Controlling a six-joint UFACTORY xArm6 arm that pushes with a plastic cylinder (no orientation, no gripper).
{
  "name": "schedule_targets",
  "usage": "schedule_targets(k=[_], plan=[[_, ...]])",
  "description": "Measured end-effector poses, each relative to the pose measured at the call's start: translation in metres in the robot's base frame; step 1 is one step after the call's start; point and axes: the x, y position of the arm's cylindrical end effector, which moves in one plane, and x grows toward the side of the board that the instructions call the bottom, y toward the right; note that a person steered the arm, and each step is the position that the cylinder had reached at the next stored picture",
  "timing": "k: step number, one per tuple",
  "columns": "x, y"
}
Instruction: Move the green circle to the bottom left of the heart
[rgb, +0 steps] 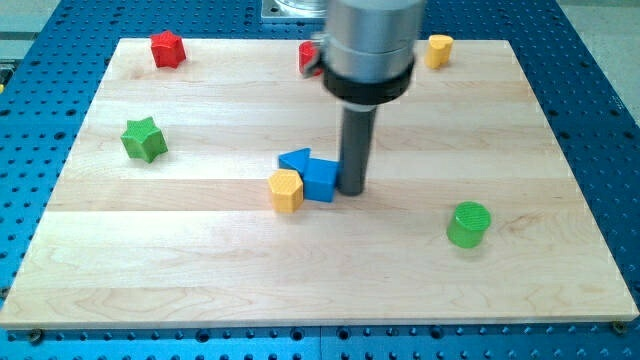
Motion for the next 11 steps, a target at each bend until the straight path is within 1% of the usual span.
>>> schedule_targets(k=[1, 2, 3, 4, 5, 6, 7, 8, 9, 10, 11], plan=[[0.074, -0.002], [0.126, 0.032], [0.114, 0.119], [0.075, 0.156], [0.032, 0.156], [-0.001, 0.154], [0.044, 0.145], [0.076, 0.145], [0.093, 0.122], [0.064, 0.112], [0.022, 0.113]])
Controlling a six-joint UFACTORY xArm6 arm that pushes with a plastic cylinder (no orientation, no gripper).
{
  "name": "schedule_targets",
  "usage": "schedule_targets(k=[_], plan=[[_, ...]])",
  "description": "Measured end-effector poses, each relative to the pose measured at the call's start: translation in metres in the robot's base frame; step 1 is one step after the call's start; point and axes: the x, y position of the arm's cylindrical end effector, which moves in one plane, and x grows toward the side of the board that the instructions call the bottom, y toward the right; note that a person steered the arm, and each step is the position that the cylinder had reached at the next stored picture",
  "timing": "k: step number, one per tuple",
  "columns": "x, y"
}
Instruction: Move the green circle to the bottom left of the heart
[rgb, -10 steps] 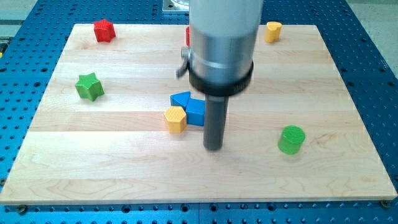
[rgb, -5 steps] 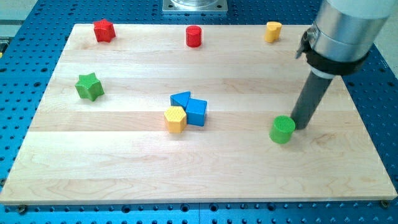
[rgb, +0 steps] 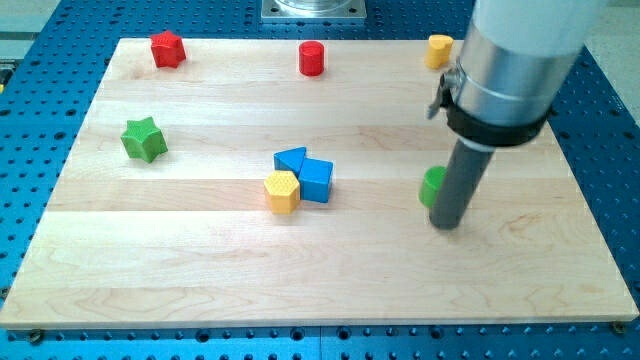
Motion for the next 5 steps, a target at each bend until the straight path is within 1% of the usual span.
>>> schedule_targets(k=[1, 2, 3, 4, 5], plan=[[-0.036, 0.003], [-0.063, 0.003], [-0.049, -0.027], [-0.049, -0.052], [-0.053, -0.054]])
